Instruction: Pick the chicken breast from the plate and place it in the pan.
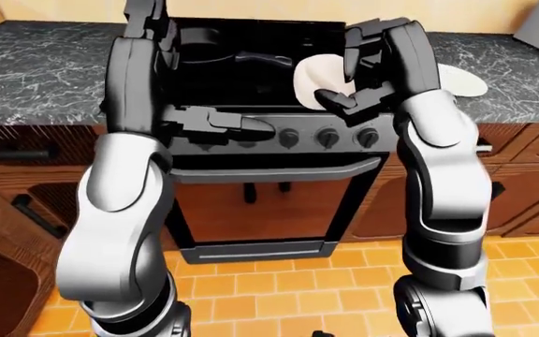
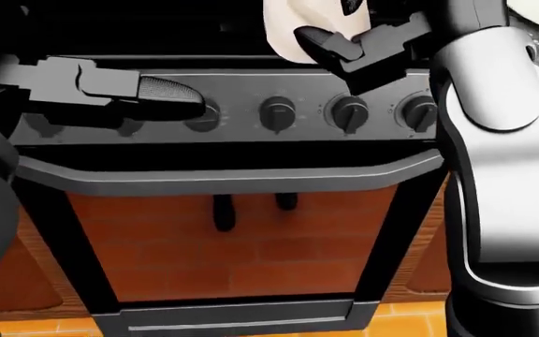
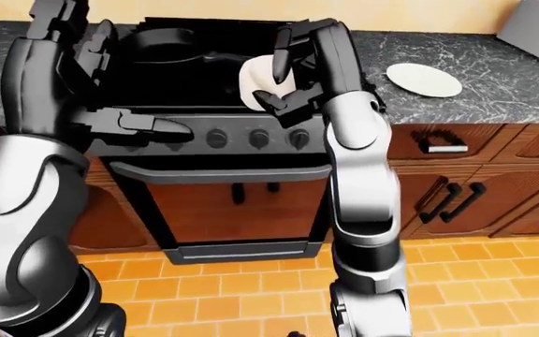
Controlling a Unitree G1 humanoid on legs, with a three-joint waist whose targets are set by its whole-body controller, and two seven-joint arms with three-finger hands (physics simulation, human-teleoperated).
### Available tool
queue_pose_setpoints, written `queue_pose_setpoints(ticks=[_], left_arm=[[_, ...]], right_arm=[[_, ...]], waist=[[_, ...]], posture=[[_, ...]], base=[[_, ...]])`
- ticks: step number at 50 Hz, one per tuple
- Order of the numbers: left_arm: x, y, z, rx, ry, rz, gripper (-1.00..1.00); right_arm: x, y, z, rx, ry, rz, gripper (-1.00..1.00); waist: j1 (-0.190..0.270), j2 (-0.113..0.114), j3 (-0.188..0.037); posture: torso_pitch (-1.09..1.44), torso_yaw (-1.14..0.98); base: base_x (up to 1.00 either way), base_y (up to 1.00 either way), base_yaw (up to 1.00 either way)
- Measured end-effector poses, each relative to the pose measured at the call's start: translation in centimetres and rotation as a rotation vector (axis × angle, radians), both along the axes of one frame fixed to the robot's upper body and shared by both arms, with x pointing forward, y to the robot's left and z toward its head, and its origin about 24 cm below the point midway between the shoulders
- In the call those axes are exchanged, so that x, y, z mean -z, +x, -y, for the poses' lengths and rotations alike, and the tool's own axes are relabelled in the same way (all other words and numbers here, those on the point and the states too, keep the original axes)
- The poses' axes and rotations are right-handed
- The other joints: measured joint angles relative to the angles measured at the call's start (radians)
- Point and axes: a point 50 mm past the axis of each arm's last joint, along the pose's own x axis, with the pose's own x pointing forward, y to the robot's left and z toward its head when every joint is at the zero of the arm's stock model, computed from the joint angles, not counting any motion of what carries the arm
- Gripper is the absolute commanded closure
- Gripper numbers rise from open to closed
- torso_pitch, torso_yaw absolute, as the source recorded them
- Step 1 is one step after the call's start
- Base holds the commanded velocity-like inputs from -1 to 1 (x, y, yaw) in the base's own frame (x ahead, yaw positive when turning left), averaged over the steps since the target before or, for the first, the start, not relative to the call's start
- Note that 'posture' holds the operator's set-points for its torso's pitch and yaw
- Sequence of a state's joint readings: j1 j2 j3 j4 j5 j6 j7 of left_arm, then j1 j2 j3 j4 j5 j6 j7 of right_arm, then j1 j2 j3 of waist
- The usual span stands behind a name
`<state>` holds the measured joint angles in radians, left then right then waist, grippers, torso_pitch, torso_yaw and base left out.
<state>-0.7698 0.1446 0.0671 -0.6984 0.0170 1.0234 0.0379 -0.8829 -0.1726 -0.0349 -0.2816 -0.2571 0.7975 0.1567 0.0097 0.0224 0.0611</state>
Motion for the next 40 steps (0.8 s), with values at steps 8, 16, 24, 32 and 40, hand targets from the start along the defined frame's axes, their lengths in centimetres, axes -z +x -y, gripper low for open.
queue_pose_setpoints(ticks=[8, 16, 24, 32, 40], left_arm=[[-0.1, 0.0, 0.1, 0.005, 0.002, 0.006, -1.00], [0.5, 0.3, 0.6, 0.029, 0.008, -0.031, -1.00], [-0.5, -0.3, 0.8, 0.046, 0.008, 0.035, -1.00], [-0.4, -0.2, 0.8, 0.051, 0.013, 0.021, -1.00], [0.2, 0.2, -0.4, -0.022, -0.006, -0.020, -1.00]], right_arm=[[-0.3, -0.2, 0.2, 0.010, -0.003, 0.018, 1.00], [0.3, 0.1, 0.7, 0.035, -0.004, -0.009, 1.00], [-0.8, -0.5, 0.9, 0.046, -0.003, 0.055, 1.00], [-0.4, -0.1, 1.2, 0.060, 0.012, 0.020, 1.00], [-0.1, -0.1, -0.7, -0.034, -0.006, 0.003, 1.00]], waist=[[0.002, -0.011, 0.008], [-0.012, -0.073, -0.014], [-0.018, -0.067, -0.021], [-0.043, 0.006, 0.007], [-0.009, -0.022, 0.019]], posture=[[0.00, 0.00], [0.00, 0.00], [0.00, 0.00], [0.00, 0.00], [0.00, 0.00]], base=[[0.00, 0.00, 0.00], [0.00, 0.33, 0.00], [0.00, 1.00, 0.00], [0.00, 0.50, 0.00], [0.00, 0.00, 0.00]])
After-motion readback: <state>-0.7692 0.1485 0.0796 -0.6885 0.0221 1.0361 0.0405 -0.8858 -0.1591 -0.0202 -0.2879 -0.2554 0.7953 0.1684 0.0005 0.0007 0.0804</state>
